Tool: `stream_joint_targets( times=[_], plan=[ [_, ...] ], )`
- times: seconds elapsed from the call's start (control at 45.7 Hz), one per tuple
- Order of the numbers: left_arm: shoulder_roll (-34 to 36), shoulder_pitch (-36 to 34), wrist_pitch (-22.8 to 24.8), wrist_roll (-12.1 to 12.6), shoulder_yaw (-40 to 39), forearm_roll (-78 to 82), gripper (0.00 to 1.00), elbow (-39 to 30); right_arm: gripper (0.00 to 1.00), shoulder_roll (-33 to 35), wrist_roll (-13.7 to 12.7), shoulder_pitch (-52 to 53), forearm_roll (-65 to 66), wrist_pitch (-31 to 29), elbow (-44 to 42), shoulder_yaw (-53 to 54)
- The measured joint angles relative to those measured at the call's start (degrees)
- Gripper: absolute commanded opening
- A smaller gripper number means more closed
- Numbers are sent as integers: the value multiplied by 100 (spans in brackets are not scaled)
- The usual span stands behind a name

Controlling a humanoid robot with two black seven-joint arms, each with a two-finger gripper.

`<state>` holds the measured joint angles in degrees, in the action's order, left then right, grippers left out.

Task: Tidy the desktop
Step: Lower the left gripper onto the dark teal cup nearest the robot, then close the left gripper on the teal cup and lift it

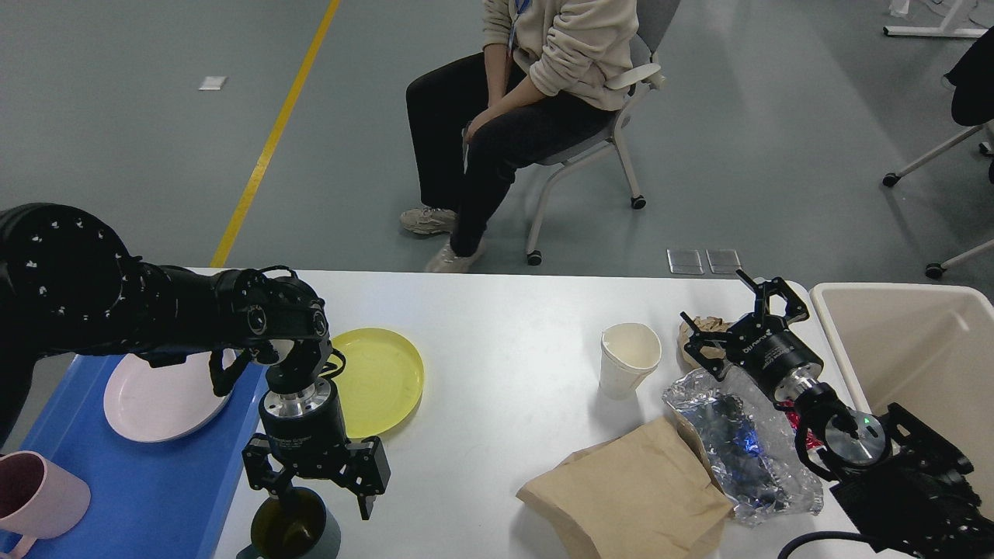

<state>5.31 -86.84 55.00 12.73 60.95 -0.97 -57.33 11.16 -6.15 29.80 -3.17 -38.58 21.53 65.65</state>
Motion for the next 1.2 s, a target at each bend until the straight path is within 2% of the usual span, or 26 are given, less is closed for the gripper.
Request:
stream_joint_targets(
  times=[0.525, 0.832, 0.941, 1.073, 1.16, 1.204],
  plan=[
    [-100, 484, 0, 64, 101, 0, 93, -8, 100, 0, 0, 0, 0, 0, 0, 0],
    [-92, 482, 0, 2, 137, 0, 49, -8, 100, 0, 0, 0, 0, 0, 0, 0],
    [-90, 486, 0, 2, 144, 0, 28, -5, 100, 0, 0, 0, 0, 0, 0, 0],
    [-70, 492, 0, 2, 152, -7, 13, 3, 100, 0, 0, 0, 0, 0, 0, 0],
    [-57, 492, 0, 3, 154, -9, 0, 13, 100, 0, 0, 0, 0, 0, 0, 0],
    [-45, 491, 0, 7, 154, -9, 0, 16, 100, 0, 0, 0, 0, 0, 0, 0]
  ],
)
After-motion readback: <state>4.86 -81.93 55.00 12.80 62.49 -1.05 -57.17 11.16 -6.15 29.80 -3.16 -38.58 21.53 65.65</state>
